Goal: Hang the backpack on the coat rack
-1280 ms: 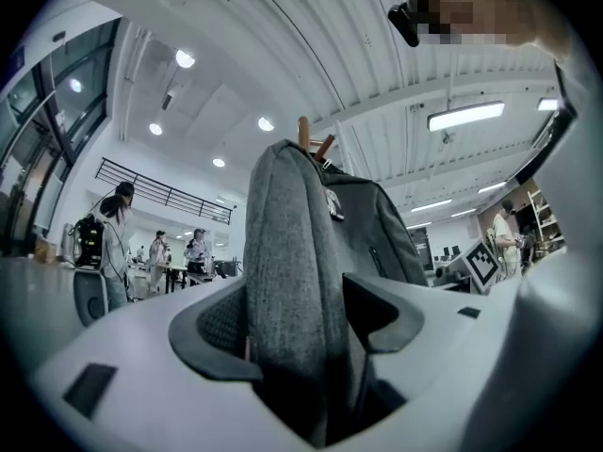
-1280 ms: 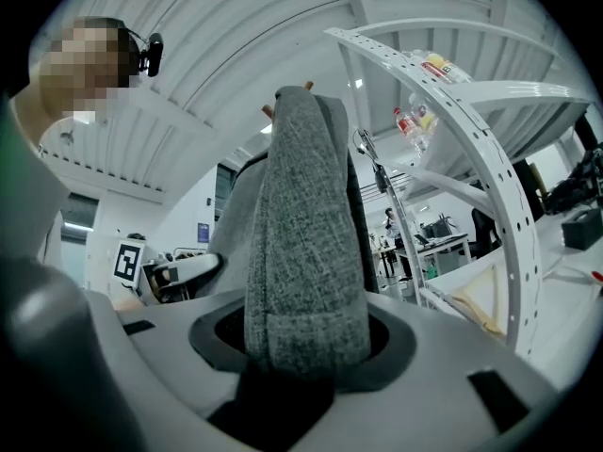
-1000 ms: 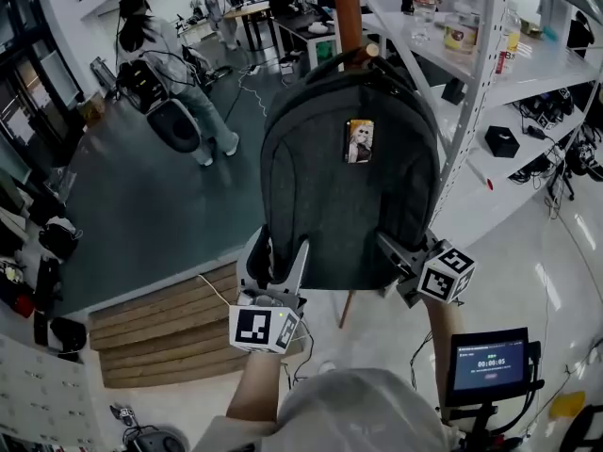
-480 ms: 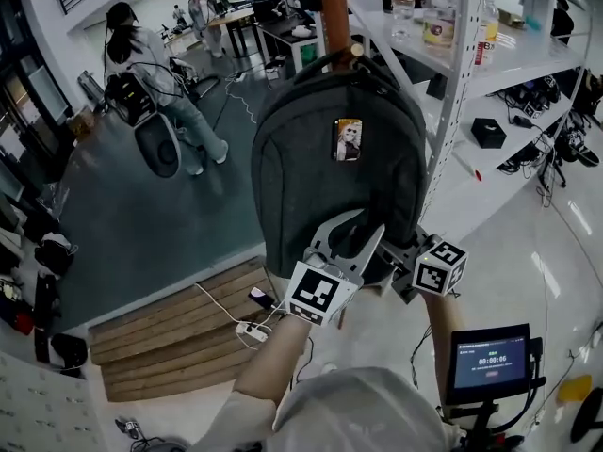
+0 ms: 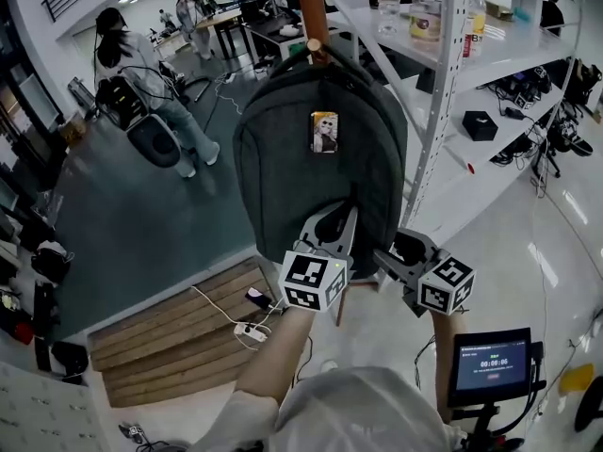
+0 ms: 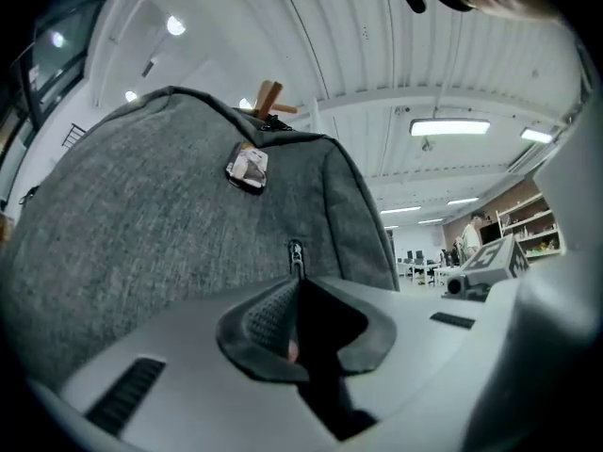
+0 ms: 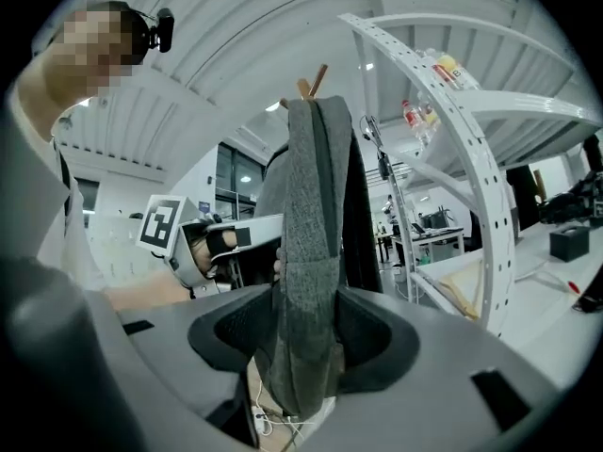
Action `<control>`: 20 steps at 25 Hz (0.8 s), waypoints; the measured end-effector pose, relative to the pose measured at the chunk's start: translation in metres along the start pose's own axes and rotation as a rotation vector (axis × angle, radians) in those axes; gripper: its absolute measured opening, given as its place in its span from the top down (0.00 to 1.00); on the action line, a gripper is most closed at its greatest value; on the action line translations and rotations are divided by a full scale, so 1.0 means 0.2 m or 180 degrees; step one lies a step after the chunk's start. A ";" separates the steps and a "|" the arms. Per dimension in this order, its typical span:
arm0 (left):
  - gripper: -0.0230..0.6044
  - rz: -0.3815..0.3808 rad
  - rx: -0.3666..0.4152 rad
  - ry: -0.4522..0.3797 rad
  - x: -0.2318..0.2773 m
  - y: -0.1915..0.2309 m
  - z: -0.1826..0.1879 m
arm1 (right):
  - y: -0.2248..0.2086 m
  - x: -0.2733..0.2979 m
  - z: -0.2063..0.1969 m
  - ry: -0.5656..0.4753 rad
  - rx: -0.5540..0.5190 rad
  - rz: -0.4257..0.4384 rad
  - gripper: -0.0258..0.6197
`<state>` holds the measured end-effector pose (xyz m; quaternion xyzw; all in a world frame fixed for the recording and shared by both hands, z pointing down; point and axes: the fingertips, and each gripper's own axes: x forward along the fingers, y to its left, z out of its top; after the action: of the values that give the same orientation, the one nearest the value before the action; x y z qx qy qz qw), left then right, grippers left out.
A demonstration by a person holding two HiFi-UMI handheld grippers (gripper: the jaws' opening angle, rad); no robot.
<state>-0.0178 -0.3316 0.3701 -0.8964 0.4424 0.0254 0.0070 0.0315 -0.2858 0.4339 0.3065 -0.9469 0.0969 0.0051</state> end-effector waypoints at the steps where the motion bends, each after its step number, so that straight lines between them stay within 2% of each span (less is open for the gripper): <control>1: 0.92 -0.0002 -0.0001 -0.0004 0.00 0.00 0.00 | 0.00 -0.03 0.00 -0.0062 0.0060 -0.0045 0.65; 4: 0.92 0.0021 -0.0003 0.0037 0.00 0.01 0.00 | 0.02 -0.15 0.08 -0.0493 0.0387 -0.0101 0.66; 7: 0.92 -0.0071 -0.0190 0.0244 0.02 0.02 -0.07 | 0.09 -0.20 0.20 -0.0979 0.0481 -0.0007 0.66; 9: 0.92 -0.0236 -0.0450 0.0384 0.03 -0.01 -0.13 | 0.13 -0.13 0.21 -0.0969 0.0321 -0.0001 0.66; 11: 0.92 -0.0384 -0.0618 0.0408 0.04 -0.05 -0.16 | 0.15 -0.05 0.21 -0.0883 0.0120 -0.0112 0.66; 13: 0.92 -0.0416 -0.0641 0.0294 0.01 -0.09 -0.14 | 0.13 -0.02 0.22 -0.0895 -0.0030 -0.0348 0.66; 15: 0.92 -0.0385 -0.0730 0.0025 -0.03 -0.10 -0.07 | 0.12 -0.01 0.24 -0.0975 -0.0071 -0.0543 0.66; 17: 0.95 -0.0408 -0.0951 -0.0258 -0.07 -0.10 0.01 | 0.14 -0.01 0.27 -0.1100 0.0081 -0.0459 0.66; 20: 0.95 -0.0529 -0.1247 -0.0482 -0.13 -0.09 0.08 | 0.20 0.00 0.32 -0.1267 0.0309 -0.0107 0.67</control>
<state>-0.0193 -0.2992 0.3551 -0.9096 0.3518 0.1773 -0.1319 0.0112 -0.2660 0.3646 0.3353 -0.9182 0.0798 -0.1952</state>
